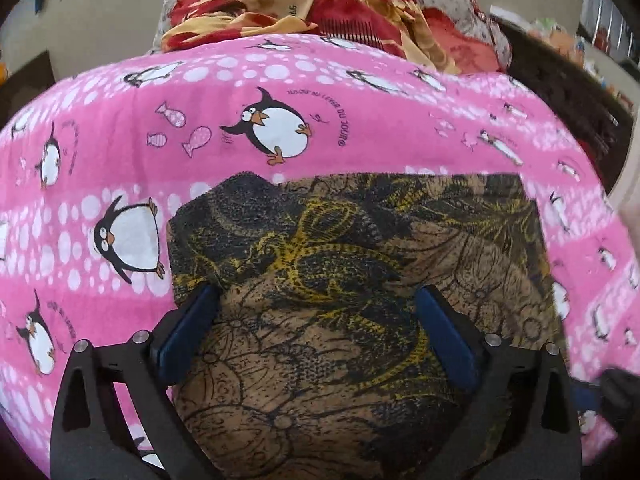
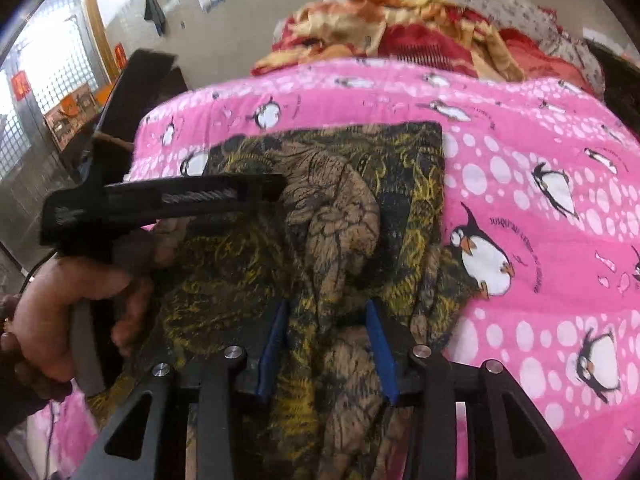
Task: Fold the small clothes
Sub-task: 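Release the right gripper and press the folded shirt flat with the left gripper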
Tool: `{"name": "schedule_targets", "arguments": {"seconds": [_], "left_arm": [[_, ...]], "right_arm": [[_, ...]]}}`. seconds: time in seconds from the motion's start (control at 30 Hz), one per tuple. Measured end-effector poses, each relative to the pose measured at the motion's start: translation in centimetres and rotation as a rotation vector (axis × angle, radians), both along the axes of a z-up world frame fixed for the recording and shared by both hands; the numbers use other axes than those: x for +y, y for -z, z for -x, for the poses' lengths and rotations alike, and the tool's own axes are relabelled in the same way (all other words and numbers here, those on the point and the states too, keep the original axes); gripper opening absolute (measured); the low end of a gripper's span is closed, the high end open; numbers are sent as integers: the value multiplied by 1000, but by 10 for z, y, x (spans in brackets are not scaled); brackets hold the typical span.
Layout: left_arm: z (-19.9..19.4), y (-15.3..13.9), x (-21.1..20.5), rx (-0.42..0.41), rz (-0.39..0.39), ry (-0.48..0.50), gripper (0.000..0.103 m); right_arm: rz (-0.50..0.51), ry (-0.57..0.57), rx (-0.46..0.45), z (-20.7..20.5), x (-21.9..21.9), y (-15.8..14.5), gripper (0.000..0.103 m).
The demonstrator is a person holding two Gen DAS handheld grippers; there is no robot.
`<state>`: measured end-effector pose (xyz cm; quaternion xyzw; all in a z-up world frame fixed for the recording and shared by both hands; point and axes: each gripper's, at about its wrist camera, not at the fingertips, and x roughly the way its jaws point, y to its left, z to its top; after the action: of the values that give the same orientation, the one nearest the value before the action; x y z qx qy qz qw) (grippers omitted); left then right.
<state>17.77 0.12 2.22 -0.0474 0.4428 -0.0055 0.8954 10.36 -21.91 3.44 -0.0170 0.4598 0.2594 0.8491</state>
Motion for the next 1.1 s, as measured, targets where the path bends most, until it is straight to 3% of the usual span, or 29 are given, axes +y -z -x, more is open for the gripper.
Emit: {"name": "schedule_targets", "arguments": {"seconds": [0.07, 0.17, 0.23, 0.3, 0.37, 0.5, 0.57, 0.63, 0.7, 0.87, 0.93, 1.0, 1.1], "left_arm": [[1, 1, 4, -3, 21, -2, 100], [-1, 2, 4, 13, 16, 4, 102], [-2, 1, 1, 25, -5, 2, 102], [-2, 1, 0, 28, -12, 0, 102], [-1, 1, 0, 24, -9, 4, 102], [-3, 1, 0, 24, -15, 4, 102], [-4, 2, -1, 24, -30, 3, 102], [-5, 3, -1, 24, -30, 3, 102], [-5, 3, 1, 22, -19, 5, 102], [0, -3, 3, 67, -9, 44, 102], [9, -12, 4, 73, -1, 62, 102], [32, -30, 9, 28, -2, 67, 102], [73, -51, 21, -37, -1, 49, 102]], "right_arm": [[30, 29, -9, 15, -2, -21, 39], [73, -67, -90, 58, 10, -44, 39], [110, -135, -99, 84, 21, -37, 39], [195, -174, -131, 102, 31, -10, 40], [179, -155, -221, 115, 27, -3, 41], [183, -155, -250, 127, 25, -5, 43], [145, -168, -235, 129, 19, -7, 50], [103, -196, -208, 127, 19, -6, 85], [75, -271, -176, 128, 23, -4, 103], [335, -308, -258, 151, 54, 6, 103], [330, -304, -249, 152, 53, 5, 103], [296, -298, -219, 149, 47, 5, 103], [316, -293, -250, 150, 49, 6, 103]]}}
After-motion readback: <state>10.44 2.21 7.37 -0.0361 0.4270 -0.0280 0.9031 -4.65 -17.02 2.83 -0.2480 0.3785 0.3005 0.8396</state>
